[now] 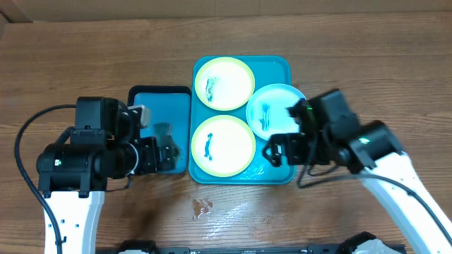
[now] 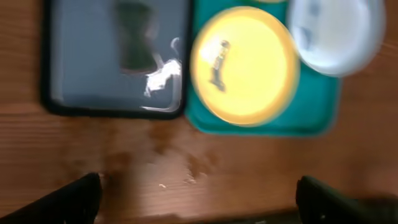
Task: Clean dirty plates on tray and stack at the side
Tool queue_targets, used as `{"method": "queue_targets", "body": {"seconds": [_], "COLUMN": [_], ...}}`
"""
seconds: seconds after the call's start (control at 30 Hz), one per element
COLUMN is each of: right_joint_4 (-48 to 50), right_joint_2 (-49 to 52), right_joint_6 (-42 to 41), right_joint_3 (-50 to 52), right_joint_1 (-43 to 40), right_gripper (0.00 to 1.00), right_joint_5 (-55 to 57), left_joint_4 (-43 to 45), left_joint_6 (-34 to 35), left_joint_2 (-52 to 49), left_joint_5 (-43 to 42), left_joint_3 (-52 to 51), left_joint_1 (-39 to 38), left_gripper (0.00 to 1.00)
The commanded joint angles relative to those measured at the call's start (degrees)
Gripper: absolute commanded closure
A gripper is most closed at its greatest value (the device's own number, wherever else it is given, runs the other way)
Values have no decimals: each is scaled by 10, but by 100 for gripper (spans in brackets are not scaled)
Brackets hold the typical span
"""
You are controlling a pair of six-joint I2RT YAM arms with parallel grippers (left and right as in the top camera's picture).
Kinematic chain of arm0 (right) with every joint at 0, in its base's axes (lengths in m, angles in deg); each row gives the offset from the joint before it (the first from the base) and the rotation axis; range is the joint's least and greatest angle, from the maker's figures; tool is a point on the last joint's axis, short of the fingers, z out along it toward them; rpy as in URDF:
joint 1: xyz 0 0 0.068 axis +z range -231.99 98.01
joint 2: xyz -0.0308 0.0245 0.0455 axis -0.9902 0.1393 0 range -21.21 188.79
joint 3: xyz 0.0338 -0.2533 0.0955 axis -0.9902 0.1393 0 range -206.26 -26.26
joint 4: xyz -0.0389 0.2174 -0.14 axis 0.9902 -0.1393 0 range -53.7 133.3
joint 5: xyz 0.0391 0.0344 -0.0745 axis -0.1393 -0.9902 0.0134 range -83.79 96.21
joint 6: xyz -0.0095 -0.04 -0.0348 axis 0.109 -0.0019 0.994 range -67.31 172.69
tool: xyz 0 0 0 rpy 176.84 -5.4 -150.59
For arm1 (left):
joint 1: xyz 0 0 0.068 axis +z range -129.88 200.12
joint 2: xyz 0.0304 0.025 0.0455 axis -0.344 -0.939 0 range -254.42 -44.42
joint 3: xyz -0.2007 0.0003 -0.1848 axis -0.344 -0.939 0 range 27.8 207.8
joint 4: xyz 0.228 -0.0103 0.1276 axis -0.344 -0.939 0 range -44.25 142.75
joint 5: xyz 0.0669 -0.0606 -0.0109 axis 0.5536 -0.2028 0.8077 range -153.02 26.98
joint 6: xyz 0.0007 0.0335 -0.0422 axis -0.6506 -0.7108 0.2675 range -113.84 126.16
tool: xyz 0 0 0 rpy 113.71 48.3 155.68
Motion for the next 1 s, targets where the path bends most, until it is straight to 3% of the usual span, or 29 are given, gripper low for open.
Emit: {"method": "queue_targets", "body": {"seconds": [0.0,0.23,0.37,0.6,0.83,0.9,0.97], "right_joint_4": [30,25,21,26,30,47,68], "right_joint_2": [24,70,74,74,74,74,74], "right_joint_6": [-80,-103,-103,-103,-103,-103,-115], "right_joint_3": [1,1,2,2,2,12,31], "right_joint_1": [20,24,25,25,26,26,28], "right_gripper": [0,0,3,6,6,10,14], "right_joint_5": [34,-4,-4,-4,-2,-2,0], "left_joint_4": [32,201,308,375,417,412,400], "left_joint_6": [38,38,38,38,43,42,42], "left_joint_2": [-11,-80,-163,-289,-374,-382,-378], "left_joint_5": [143,116,94,94,92,94,93], "left_joint_3": [-24,-174,-187,-187,-187,-187,-182], "left_joint_1": [3,3,3,0,0,0,0], "left_gripper": [0,1,21,31,64,96,96]}}
